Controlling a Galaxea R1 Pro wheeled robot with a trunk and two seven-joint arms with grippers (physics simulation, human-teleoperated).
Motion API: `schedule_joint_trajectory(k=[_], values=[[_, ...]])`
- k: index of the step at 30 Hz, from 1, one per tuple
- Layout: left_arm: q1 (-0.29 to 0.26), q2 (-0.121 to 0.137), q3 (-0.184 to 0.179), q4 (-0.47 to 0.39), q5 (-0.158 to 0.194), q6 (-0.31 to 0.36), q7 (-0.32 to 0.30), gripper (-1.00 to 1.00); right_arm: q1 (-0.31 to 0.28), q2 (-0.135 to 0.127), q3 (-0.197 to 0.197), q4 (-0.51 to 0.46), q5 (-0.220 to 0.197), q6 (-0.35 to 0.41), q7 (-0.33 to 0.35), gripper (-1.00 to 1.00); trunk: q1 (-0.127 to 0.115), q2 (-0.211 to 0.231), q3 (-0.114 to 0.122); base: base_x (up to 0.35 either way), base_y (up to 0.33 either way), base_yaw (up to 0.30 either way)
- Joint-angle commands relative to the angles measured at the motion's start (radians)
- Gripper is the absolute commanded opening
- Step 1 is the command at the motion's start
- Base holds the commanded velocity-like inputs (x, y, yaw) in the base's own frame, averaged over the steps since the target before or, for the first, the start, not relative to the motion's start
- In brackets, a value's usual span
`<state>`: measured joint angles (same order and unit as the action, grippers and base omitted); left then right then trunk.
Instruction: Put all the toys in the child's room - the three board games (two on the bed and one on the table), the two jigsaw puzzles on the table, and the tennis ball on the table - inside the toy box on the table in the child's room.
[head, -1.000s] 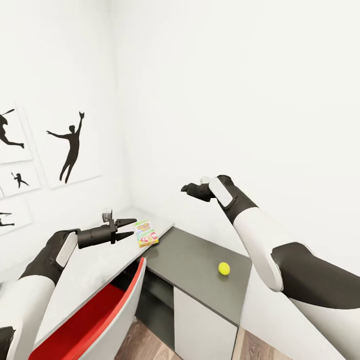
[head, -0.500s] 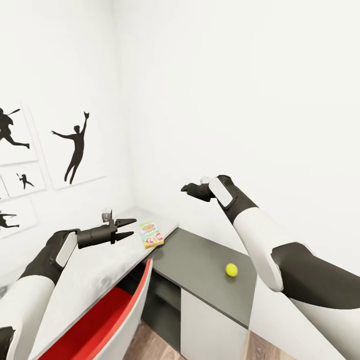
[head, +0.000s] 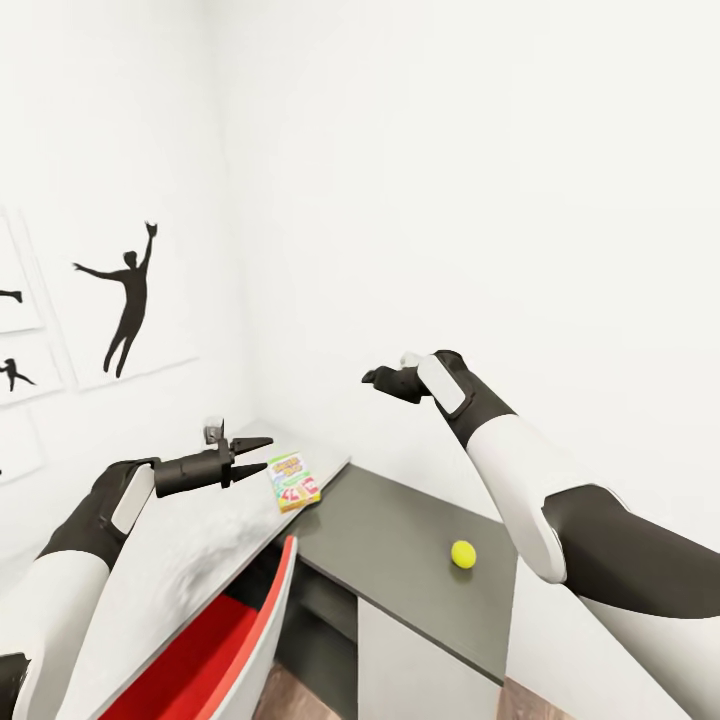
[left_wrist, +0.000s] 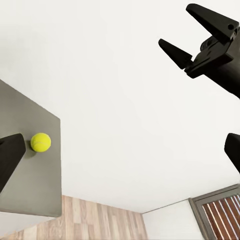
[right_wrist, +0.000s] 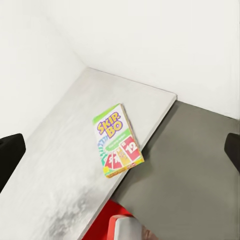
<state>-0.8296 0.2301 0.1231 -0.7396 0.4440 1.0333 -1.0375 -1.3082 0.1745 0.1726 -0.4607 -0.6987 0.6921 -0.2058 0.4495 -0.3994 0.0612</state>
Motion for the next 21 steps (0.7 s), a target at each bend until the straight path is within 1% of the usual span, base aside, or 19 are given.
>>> schedule_joint_trajectory(k=[1, 9, 21], values=[[0.0, 0.0, 0.001, 0.0, -0.002, 0.004, -0.004, 1.0, 0.0, 0.0, 0.003, -0.001, -0.01, 0.001, -0.009, 1.0, 0.001, -0.001, 0.0, 0.084, 0.001, -0.04], [0.0, 0.0, 0.001, 0.0, -0.002, 0.004, -0.004, 1.0, 0.0, 0.0, 0.004, -0.001, -0.01, 0.002, -0.009, 1.0, 0.001, -0.001, 0.0, 0.152, 0.0, -0.013], [0.0, 0.0, 0.001, 0.0, -0.002, 0.004, -0.004, 1.0, 0.0, 0.0, 0.005, -0.001, -0.01, 0.003, -0.009, 1.0, 0.001, -0.001, 0.0, 0.012, 0.0, 0.0]])
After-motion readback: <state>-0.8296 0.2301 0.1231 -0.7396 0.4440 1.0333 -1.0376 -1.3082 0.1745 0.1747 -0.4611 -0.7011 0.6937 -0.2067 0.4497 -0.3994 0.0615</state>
